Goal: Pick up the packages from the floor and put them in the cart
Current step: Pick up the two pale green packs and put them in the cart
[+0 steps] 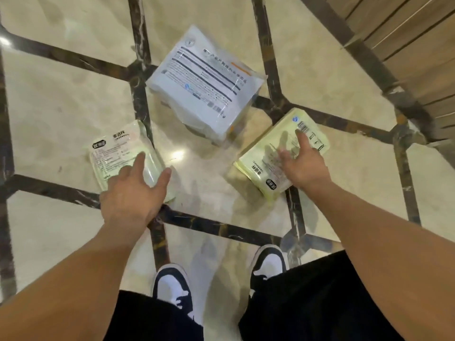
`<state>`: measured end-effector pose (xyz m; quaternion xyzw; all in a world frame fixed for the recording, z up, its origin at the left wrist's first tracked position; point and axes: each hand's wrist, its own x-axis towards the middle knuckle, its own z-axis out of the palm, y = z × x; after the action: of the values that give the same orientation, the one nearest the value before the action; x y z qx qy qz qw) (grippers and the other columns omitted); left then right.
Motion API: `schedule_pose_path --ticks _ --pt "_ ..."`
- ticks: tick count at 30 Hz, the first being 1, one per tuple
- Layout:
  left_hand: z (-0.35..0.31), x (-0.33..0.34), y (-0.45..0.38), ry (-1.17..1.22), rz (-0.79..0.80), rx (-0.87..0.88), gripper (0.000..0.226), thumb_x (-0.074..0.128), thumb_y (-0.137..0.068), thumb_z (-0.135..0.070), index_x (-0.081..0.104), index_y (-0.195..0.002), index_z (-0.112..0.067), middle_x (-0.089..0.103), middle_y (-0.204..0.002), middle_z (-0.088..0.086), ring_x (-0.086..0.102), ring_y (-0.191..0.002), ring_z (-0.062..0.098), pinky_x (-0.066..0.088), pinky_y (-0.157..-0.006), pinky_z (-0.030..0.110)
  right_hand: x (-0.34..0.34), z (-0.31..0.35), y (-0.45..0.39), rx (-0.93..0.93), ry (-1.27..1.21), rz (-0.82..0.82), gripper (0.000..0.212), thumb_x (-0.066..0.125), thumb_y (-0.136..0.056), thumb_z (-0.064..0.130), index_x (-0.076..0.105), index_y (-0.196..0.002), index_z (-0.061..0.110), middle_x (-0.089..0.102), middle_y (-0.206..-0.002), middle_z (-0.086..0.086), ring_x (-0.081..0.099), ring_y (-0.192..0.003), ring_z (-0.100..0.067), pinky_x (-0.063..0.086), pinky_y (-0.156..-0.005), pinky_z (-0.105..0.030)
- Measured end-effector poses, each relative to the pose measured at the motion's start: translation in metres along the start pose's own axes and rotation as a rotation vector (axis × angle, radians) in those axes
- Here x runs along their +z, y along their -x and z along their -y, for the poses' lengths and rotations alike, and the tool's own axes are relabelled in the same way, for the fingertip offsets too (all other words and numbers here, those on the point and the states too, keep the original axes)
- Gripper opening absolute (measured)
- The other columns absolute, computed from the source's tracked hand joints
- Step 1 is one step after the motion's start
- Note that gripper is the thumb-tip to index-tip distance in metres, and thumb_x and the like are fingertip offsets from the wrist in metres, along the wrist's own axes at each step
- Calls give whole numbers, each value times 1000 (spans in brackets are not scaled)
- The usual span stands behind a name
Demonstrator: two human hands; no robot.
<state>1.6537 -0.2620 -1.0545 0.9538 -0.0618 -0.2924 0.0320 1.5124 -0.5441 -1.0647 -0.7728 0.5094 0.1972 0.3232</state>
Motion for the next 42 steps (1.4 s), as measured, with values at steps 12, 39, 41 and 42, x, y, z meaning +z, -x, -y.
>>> schedule_pose_path --ticks 12,39,41,42 --pt "35 42 -116 414 86 -562 146 77 -56 -86 -35 -145 -58 -12 -170 24 18 -148 62 23 -112 78 27 -28 -112 629 -377 -33 165 100 -44 62 0 -166 16 49 -152 -24 49 -136 -55 50 -90 -77" --pt "38 42 -107 909 208 -294 86 103 -27 -47 74 -105 -22 81 -95 3 79 -83 27 63 -85 49 79 -11 -62 27 -606 -127 85 91 -75 51 42 -142 33 69 -105 16 71 -99 -15 55 -86 -33" --pt "29 39 -107 877 210 -248 83 102 -30 -56 75 -101 -24 80 -92 0 78 -85 24 62 -86 44 80 -6 -62 39 -584 -143 84 88 -76 56 42 -143 32 69 -109 11 69 -102 -21 55 -89 -35" --pt "23 39 -106 870 208 -233 71 100 -39 -57 73 -97 -25 79 -91 -1 77 -86 22 61 -86 40 81 -5 -62 48 -574 -157 86 87 -75 59 42 -143 32 70 -112 7 69 -104 -23 56 -91 -38"
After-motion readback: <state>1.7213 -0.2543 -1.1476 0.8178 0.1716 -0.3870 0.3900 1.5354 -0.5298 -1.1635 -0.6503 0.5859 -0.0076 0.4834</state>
